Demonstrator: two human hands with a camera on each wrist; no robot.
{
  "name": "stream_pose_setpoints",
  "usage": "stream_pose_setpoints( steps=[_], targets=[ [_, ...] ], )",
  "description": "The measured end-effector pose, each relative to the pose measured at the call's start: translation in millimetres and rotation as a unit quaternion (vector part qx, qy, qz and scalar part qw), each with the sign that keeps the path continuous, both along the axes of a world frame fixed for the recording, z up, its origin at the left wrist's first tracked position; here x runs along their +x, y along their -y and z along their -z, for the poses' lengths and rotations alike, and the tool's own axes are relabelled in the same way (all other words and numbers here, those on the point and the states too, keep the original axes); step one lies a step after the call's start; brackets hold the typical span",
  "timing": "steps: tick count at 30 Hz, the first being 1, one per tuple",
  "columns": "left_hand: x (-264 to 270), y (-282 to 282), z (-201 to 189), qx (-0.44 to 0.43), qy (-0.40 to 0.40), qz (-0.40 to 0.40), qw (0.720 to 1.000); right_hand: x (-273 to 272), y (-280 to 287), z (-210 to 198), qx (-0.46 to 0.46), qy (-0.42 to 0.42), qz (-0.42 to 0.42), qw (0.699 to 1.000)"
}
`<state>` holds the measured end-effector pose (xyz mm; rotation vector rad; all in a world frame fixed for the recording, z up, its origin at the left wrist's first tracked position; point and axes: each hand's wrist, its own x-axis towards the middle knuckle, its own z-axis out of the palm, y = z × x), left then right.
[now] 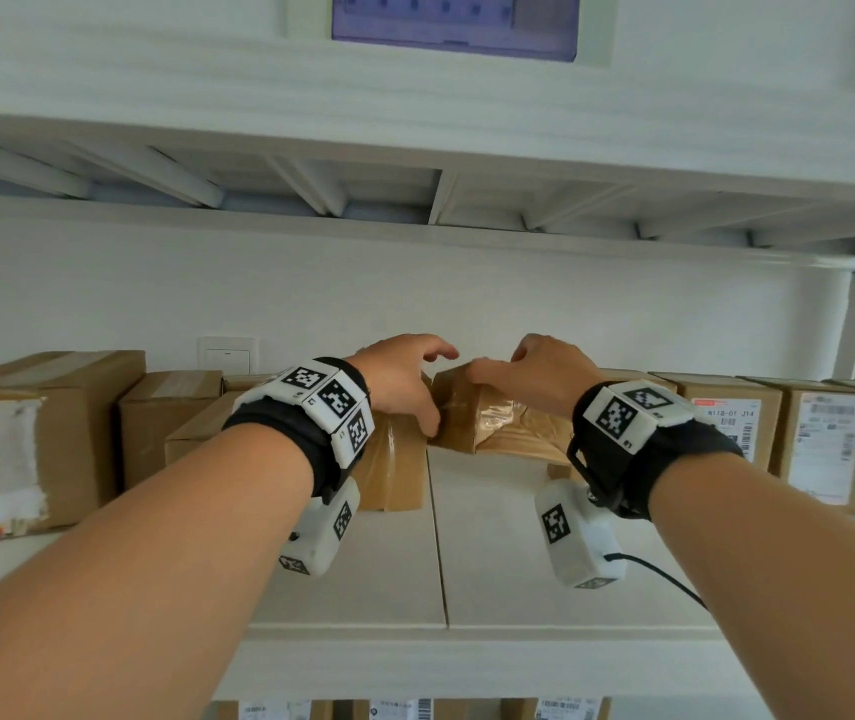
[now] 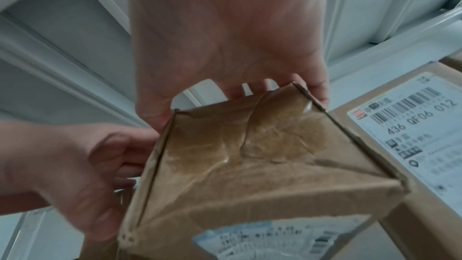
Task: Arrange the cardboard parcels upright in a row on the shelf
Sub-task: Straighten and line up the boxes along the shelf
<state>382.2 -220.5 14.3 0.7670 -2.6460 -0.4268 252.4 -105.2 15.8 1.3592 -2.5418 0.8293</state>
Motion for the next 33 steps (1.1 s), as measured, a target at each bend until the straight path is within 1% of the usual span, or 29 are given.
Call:
stream_pose_setpoints(
  steps=[5,9,12,15,20,23,28,33],
  targets=[
    [-9.2,-16.5,-2.5,0.000,0.013,0.049,0.999,-2.1,-4.8,-9.4,-0.036,0.021,-0.005,0.999],
    [-15.0,-26.0,-0.4,0.001,-0.022,0.067,0.998,-7.6,-11.3,-15.8,-0.057,0.040,-0.006,0.998],
    [-18.7,-30.2,-1.1,-0.008,-0.046,0.060,0.997,-10.2,-14.5,-18.6,-0.066,0.038,-0.019,0.997],
    [-20.1,-27.8,-4.8,-0.002,-0.059,0.034,0.998,-13.0,-16.7,-18.8,-0.085,0.029,-0.025,0.996],
    [-19.5,-16.5,-8.7,0.041,-0.094,0.007,0.995,-21.1,-19.2,-17.9,-0.127,0.086,-0.085,0.984],
    [-22.6,-14.8,-7.7,0.054,-0.110,0.017,0.992,-24.3,-18.7,-18.8,-0.137,0.089,-0.110,0.980],
    [-35.0,-9.1,-8.5,0.043,-0.085,0.002,0.995,-34.1,-15.3,-19.2,-0.149,0.104,-0.130,0.975],
    [-50.5,-8.6,-14.5,0.018,-0.025,-0.031,0.999,-46.6,-12.0,-13.9,-0.128,0.114,-0.141,0.975]
  ],
)
